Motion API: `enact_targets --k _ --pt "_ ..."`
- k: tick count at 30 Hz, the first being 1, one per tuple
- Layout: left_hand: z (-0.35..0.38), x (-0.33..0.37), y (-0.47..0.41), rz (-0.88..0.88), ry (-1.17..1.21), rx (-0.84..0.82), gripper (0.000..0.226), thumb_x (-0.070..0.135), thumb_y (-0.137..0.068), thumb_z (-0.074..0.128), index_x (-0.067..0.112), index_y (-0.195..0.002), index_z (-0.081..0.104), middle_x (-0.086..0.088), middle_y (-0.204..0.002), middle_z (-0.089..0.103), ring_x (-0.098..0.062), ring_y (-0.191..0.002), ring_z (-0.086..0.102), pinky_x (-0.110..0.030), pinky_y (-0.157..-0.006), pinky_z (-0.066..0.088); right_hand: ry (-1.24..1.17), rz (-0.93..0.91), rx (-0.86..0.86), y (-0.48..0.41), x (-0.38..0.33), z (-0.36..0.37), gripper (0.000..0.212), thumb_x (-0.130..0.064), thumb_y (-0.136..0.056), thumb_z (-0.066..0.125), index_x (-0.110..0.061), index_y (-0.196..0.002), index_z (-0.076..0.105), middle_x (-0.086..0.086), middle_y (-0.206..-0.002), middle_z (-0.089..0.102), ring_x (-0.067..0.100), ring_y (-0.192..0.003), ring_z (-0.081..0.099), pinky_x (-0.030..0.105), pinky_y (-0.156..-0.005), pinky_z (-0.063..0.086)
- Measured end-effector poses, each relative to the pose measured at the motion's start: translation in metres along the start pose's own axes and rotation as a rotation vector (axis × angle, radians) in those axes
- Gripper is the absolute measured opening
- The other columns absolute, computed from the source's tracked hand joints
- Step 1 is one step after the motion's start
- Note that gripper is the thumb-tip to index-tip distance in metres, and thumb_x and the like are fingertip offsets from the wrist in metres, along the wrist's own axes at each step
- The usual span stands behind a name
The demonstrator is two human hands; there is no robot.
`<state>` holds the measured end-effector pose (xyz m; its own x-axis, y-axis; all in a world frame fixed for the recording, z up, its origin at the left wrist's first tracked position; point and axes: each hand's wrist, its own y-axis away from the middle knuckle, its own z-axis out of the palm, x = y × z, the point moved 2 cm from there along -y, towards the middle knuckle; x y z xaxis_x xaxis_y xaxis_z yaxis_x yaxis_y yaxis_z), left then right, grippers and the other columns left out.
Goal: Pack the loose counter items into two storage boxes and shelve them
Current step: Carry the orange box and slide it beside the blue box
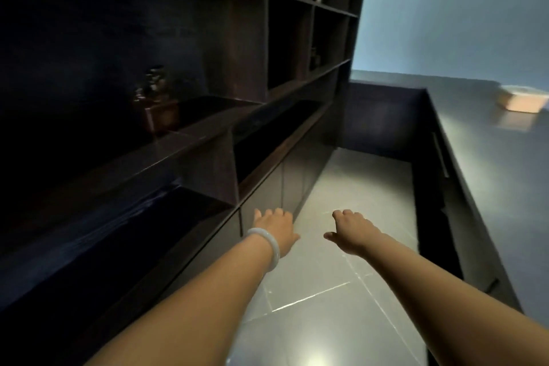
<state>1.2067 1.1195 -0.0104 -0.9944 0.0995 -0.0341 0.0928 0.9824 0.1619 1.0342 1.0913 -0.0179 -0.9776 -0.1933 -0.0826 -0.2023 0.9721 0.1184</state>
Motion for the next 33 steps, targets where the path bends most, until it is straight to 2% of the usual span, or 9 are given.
enact_targets --k 5,9,13,17,24,33 --pt "-0.02 0.034 -0.112 0.169 -0.069 0.013 0.051 0.048 -0.1 0.039 0.012 -0.136 0.043 -0.011 -0.137 0.046 -0.033 -0.129 0.042 -0.054 -0.114 0.023 0.033 0.166 -0.012 -0.064 0.071 -0.015 0.058 -0.05 -0.094 0.05 -0.012 -0.136 0.041 0.01 -0.134 0.049 0.03 -0.12 0.048 0.039 -0.097 0.042" --pt "-0.044 0.058 -0.207 0.298 -0.105 0.067 0.051 0.05 -0.099 0.04 0.013 -0.134 0.045 -0.01 -0.133 0.048 -0.032 -0.124 0.046 -0.049 -0.106 0.035 0.015 0.291 0.006 -0.116 0.121 -0.04 0.057 -0.05 -0.094 0.052 -0.012 -0.135 0.042 0.009 -0.135 0.048 0.029 -0.123 0.046 0.038 -0.096 0.04" --pt "-0.068 0.113 -0.288 0.459 -0.139 0.116 0.048 0.053 -0.098 0.041 0.015 -0.126 0.05 -0.007 -0.123 0.053 -0.028 -0.112 0.052 -0.044 -0.099 0.041 0.002 0.428 -0.017 -0.152 0.178 -0.057 0.054 -0.049 -0.095 0.05 -0.011 -0.132 0.042 0.01 -0.134 0.046 0.031 -0.124 0.044 0.041 -0.099 0.039" --pt "-0.084 0.171 -0.363 0.559 -0.184 0.116 0.046 0.053 -0.098 0.041 0.016 -0.123 0.05 -0.005 -0.121 0.053 -0.027 -0.113 0.052 -0.042 -0.099 0.037 -0.008 0.524 -0.041 -0.194 0.243 -0.066 0.055 -0.049 -0.095 0.049 -0.011 -0.135 0.04 0.011 -0.136 0.043 0.032 -0.127 0.041 0.041 -0.1 0.037" --pt "-0.113 0.26 -0.52 0.585 -0.2 0.121 0.053 0.051 -0.099 0.04 0.011 -0.135 0.042 -0.01 -0.134 0.046 -0.031 -0.127 0.043 -0.052 -0.114 0.022 -0.028 0.58 -0.016 -0.309 0.38 -0.093 0.057 -0.048 -0.095 0.05 -0.013 -0.138 0.037 0.01 -0.139 0.041 0.031 -0.128 0.039 0.04 -0.103 0.037" --pt "-0.15 0.323 -0.71 0.545 -0.178 0.093 0.056 0.05 -0.1 0.041 0.01 -0.14 0.038 -0.012 -0.137 0.043 -0.033 -0.129 0.04 -0.053 -0.115 0.021 -0.076 0.534 -0.043 -0.487 0.493 -0.13 0.057 -0.046 -0.096 0.049 -0.013 -0.141 0.035 0.009 -0.141 0.039 0.029 -0.131 0.036 0.039 -0.105 0.034"
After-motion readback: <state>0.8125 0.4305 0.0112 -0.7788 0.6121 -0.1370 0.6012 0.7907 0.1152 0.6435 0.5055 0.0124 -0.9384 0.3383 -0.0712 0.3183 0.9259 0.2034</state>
